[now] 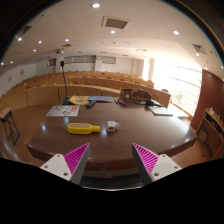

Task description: Unplug charger

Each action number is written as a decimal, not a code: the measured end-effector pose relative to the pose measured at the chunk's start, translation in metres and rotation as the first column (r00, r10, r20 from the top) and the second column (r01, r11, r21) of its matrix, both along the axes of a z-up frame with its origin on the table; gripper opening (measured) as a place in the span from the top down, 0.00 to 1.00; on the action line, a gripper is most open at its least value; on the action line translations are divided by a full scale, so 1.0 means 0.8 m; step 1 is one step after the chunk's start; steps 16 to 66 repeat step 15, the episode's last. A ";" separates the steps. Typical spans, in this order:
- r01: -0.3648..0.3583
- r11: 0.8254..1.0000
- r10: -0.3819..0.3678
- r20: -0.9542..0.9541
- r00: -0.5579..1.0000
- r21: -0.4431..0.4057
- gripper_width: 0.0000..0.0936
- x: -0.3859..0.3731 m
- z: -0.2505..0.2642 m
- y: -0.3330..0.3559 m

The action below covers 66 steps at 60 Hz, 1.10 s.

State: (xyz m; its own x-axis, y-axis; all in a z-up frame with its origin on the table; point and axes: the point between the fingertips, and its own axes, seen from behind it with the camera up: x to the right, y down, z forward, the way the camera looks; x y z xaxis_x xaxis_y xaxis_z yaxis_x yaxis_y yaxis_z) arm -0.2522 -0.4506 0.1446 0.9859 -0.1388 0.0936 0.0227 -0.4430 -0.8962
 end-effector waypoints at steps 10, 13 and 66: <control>-0.006 1.000 0.006 0.015 1.000 0.012 0.09 -0.010 0.008 -0.031; -0.008 1.000 0.008 0.014 1.000 0.008 0.10 -0.012 0.006 -0.036; -0.005 1.000 0.005 0.015 1.000 0.005 0.09 -0.011 0.005 -0.039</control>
